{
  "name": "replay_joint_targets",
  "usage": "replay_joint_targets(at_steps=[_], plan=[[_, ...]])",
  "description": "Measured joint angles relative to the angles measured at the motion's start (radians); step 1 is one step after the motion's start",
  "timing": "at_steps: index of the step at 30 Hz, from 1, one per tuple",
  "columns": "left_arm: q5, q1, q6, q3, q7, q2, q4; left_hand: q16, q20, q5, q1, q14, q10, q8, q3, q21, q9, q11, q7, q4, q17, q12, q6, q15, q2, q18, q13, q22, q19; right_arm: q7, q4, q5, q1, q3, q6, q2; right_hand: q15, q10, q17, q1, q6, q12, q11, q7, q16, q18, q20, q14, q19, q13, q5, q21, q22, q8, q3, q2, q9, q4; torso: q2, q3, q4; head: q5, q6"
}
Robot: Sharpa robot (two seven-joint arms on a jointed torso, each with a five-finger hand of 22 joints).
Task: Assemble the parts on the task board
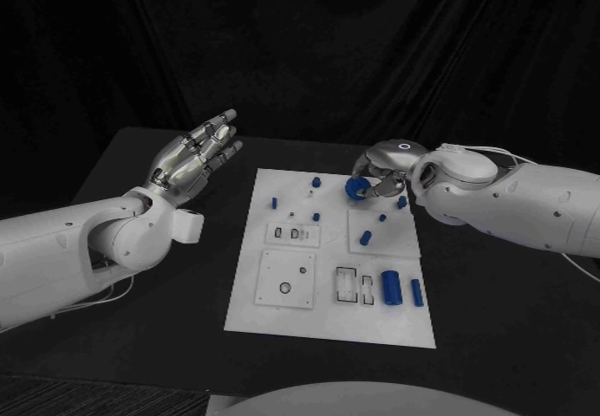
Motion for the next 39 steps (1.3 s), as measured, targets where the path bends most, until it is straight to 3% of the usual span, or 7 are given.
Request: replay_joint_targets(at_steps=[10, 12, 25, 27, 30, 32, 39], plan=[[0.000, 0.000, 0.004, 0.000, 0.000, 0.005, -0.004, 0.000, 0.000, 0.000, 0.000, 0.000, 0.000, 0.000, 0.000, 0.000, 0.000, 0.000, 0.000, 0.000, 0.000, 0.000, 0.000, 0.000, 0.000, 0.000, 0.000, 0.000, 0.000, 0.019, -0.017, 0.001, 0.004, 0.000, 0.001, 0.082, 0.000, 0.000, 0.000, -0.003, 0.000, 0.000, 0.000, 0.000, 0.000, 0.000, 0.000, 0.000, 0.000, 0.000, -0.004, 0.000, 0.001, 0.011, 0.000, -0.004, 0.000, 0.000, 0.000, -0.0001, 0.0008, -0.002, -0.004], [0.000, 0.000, 0.005, 0.000, 0.000, 0.006, -0.005, 0.000, 0.000, 0.000, 0.004, 0.002, 0.000, 0.000, 0.000, 0.000, 0.000, 0.000, 0.000, 0.000, 0.000, 0.000, 0.000, 0.002, -0.004, 0.000, 0.000, 0.000, 0.000, 0.025, -0.025, 0.002, 0.004, 0.000, 0.002, 0.099, 0.000, 0.000, 0.000, -0.008, -0.004, 0.000, 0.000, -0.003, 0.000, 0.000, 0.000, 0.000, 0.000, 0.000, -0.007, 0.000, 0.001, 0.031, 0.000, -0.008, 0.000, 0.000, 0.001, 0.0000, 0.0008, -0.003, -0.006], [0.000, 0.000, 0.009, 0.000, 0.000, 0.007, -0.006, 0.000, 0.004, 0.000, 0.005, 0.004, 0.000, 0.000, 0.000, 0.000, 0.000, 0.000, 0.000, 0.000, 0.000, 0.000, 0.000, 0.004, -0.005, 0.000, 0.000, 0.000, 0.004, 0.048, -0.100, 0.007, 0.005, 0.000, 0.021, 0.194, 0.000, 0.000, 0.000, -0.009, -0.020, 0.000, 0.000, -0.003, 0.000, 0.000, 0.000, 0.000, 0.000, 0.000, -0.015, 0.000, 0.000, 0.032, 0.003, -0.009, 0.002, 0.003, 0.002, 0.0007, 0.0021, -0.011, -0.006], [0.000, 0.000, 0.009, 0.000, 0.000, 0.006, -0.006, 0.000, 0.004, 0.000, 0.005, 0.004, 0.000, 0.000, 0.000, 0.000, 0.000, 0.000, 0.000, 0.000, 0.000, 0.000, 0.000, 0.004, -0.005, 0.000, 0.000, 0.000, 0.004, 0.051, -0.111, 0.008, 0.005, 0.000, 0.025, 0.206, 0.000, 0.000, 0.000, -0.009, -0.026, 0.000, 0.000, -0.003, 0.000, 0.000, 0.000, 0.000, 0.000, 0.000, -0.019, 0.000, 0.000, 0.032, 0.003, -0.009, 0.039, 0.003, 0.002, 0.0006, 0.0021, -0.012, -0.006], [0.000, 0.000, 0.009, 0.000, 0.000, 0.005, -0.005, 0.000, 0.004, 0.000, 0.005, 0.004, 0.000, 0.000, 0.000, 0.000, 0.000, 0.000, 0.000, 0.000, 0.000, 0.000, 0.000, 0.004, -0.005, 0.000, 0.000, 0.000, 0.004, 0.053, -0.126, 0.008, 0.005, 0.000, 0.030, 0.220, 0.000, 0.000, 0.000, -0.009, -0.031, 0.000, 0.000, -0.004, 0.000, 0.000, 0.000, 0.000, 0.000, 0.000, -0.021, -0.009, 0.000, 0.027, 0.003, -0.010, 0.040, 0.003, 0.002, 0.0002, 0.0021, -0.013, -0.005], [0.000, 0.000, 0.009, 0.000, 0.000, 0.005, -0.005, 0.000, 0.004, 0.000, 0.005, 0.004, 0.000, 0.000, 0.000, 0.000, 0.000, 0.000, 0.000, 0.000, 0.000, 0.000, 0.000, 0.004, -0.005, 0.000, 0.000, 0.000, 0.004, 0.054, -0.136, 0.008, 0.005, 0.000, 0.034, 0.229, 0.000, 0.000, 0.000, -0.009, -0.035, 0.000, 0.000, -0.001, 0.000, 0.000, 0.000, 0.000, 0.000, 0.000, -0.026, -0.009, 0.000, 0.024, 0.003, -0.010, 0.091, 0.003, 0.002, 0.0000, 0.0021, -0.014, -0.005], [0.000, 0.000, 0.009, 0.000, 0.000, 0.006, -0.005, 0.000, 0.004, 0.000, 0.005, 0.004, 0.000, 0.000, 0.000, 0.000, 0.000, 0.000, 0.000, 0.000, 0.001, 0.000, 0.000, 0.004, -0.005, 0.000, 0.000, 0.000, 0.004, 0.056, -0.158, 0.009, 0.005, 0.000, 0.046, 0.245, 0.004, 0.000, 0.000, -0.009, -0.068, 0.000, 0.000, -0.002, 0.000, 0.000, 0.000, -0.004, 0.000, 0.000, -0.045, -0.022, 0.000, 0.002, 0.008, -0.009, 0.113, 0.008, 0.002, -0.0002, 0.0019, -0.015, -0.004]])
